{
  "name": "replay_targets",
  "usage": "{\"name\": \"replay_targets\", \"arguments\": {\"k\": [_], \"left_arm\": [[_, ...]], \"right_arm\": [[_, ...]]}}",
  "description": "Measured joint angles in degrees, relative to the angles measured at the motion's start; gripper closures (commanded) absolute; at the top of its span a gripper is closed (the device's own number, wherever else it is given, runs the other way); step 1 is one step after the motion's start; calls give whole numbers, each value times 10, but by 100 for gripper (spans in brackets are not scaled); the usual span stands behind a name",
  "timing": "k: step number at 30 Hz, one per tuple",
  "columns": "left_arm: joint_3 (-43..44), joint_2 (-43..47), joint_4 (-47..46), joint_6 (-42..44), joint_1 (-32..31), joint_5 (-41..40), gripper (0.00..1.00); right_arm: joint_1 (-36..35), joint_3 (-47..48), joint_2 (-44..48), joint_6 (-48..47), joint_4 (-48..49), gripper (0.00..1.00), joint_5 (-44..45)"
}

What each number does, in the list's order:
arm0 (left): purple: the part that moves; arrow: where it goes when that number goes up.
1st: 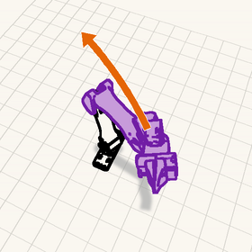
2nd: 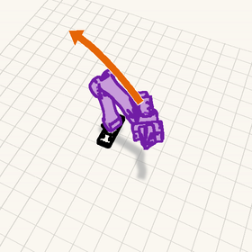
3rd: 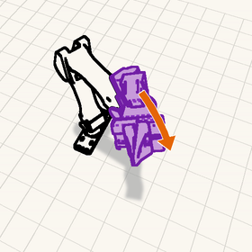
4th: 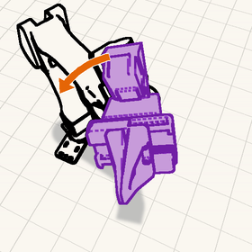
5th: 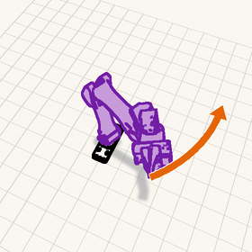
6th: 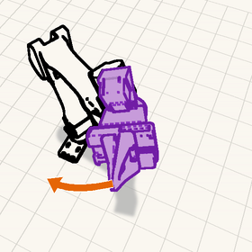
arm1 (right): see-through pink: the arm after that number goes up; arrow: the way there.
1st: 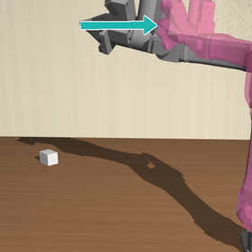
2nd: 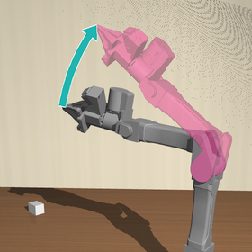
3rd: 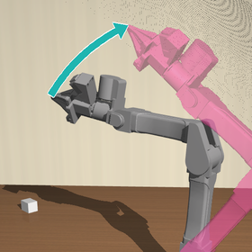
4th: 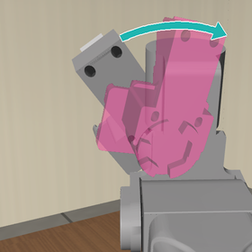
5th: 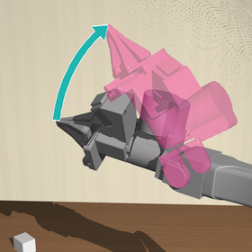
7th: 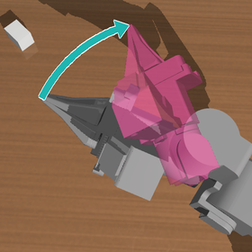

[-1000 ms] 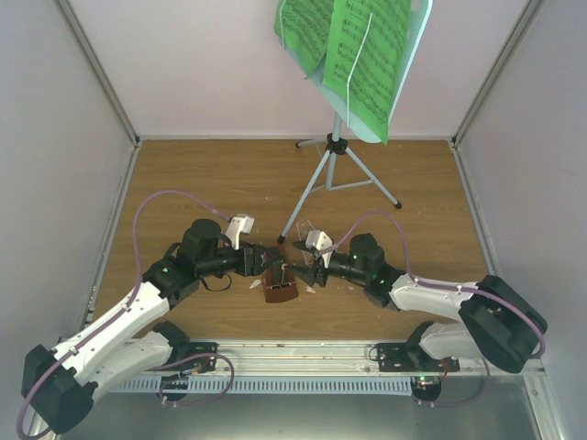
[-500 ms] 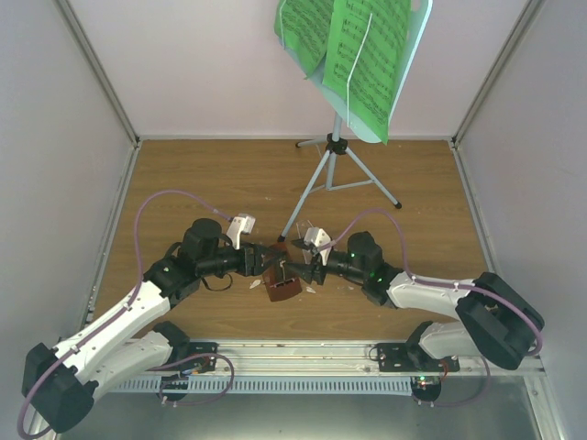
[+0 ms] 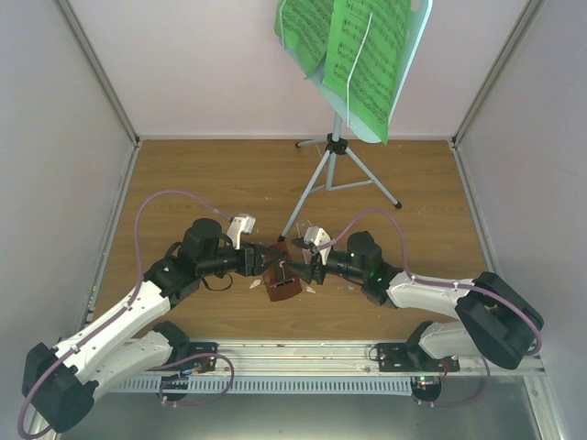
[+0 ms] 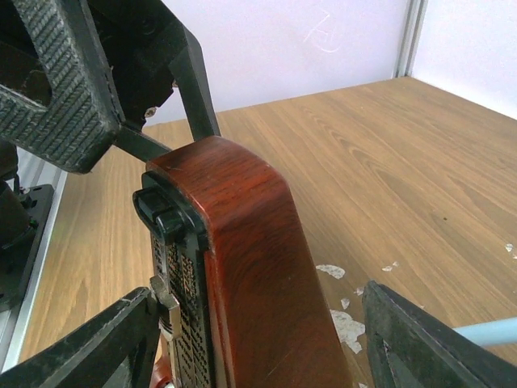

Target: Pack up the instrument practice props

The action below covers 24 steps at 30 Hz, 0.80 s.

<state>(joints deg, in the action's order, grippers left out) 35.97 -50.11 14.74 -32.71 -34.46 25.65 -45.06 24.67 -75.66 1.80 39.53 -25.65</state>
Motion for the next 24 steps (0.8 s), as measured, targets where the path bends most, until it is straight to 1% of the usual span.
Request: {"name": "replay_targets", "arguments": {"k": [4, 7, 8, 11, 13, 15, 18, 24], "left_arm": [[0, 0, 0, 1, 0, 0, 36], [0, 0, 0, 1, 0, 0, 36], [0, 0, 0, 1, 0, 0, 36], [0, 0, 0, 1, 0, 0, 35], [0, 0, 0, 1, 0, 0, 35], [0, 0, 0, 1, 0, -1, 34], [0, 3, 2, 2, 0, -7, 30], [0, 36, 10, 4, 0, -34, 26]], "right_arm": [[0, 0, 0, 1, 0, 27, 1], [0, 0, 0, 2, 0, 23, 1], [0, 0, 0, 2, 0, 20, 1], [0, 0, 0, 3, 1, 7, 3], [0, 0, 1, 3, 2, 2, 7], [0, 0, 5, 6, 4, 1, 8], [0, 0, 20, 6, 3, 0, 12], [0, -5, 87, 17, -11, 0, 21]]}}
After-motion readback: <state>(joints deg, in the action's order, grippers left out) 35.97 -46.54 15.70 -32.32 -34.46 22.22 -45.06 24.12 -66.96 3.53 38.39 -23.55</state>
